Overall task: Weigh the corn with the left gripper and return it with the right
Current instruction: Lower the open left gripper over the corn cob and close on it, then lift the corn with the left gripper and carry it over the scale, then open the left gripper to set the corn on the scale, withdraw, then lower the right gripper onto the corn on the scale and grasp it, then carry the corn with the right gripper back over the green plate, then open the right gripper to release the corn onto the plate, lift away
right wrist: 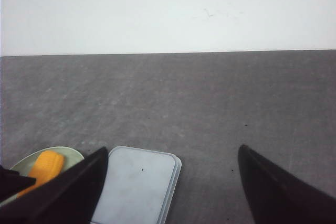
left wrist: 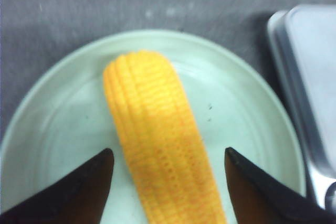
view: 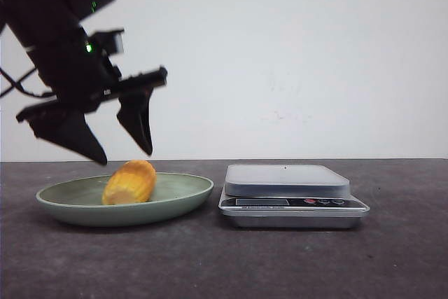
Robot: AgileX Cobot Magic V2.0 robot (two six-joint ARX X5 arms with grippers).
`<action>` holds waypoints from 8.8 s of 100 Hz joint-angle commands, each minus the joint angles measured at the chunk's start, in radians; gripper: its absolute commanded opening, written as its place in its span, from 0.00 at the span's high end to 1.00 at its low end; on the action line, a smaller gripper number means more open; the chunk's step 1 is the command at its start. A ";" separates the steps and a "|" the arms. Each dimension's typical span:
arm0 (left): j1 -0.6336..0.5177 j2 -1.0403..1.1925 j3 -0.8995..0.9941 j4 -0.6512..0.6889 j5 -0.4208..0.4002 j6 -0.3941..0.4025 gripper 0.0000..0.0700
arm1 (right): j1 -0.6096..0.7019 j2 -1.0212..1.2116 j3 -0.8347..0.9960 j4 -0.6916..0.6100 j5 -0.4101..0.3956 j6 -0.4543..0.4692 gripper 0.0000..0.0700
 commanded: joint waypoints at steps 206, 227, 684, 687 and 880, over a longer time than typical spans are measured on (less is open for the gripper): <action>-0.310 0.313 0.608 -0.132 -0.009 -0.058 0.99 | 0.003 0.005 0.019 0.001 0.006 -0.023 0.29; -0.324 0.400 0.608 -0.130 -0.011 -0.081 0.99 | 0.003 0.005 0.019 -0.004 0.007 -0.023 0.29; -0.217 -1.225 0.333 -1.217 -0.586 -0.091 0.33 | 0.640 0.777 0.300 0.338 0.243 0.162 1.00; -0.217 -1.225 0.333 -1.217 -0.587 -0.091 0.33 | 0.660 0.789 0.315 0.347 0.254 0.163 1.00; -0.217 -1.225 0.333 -1.202 -0.586 -0.098 0.33 | 0.560 0.663 0.397 0.198 0.397 0.074 0.28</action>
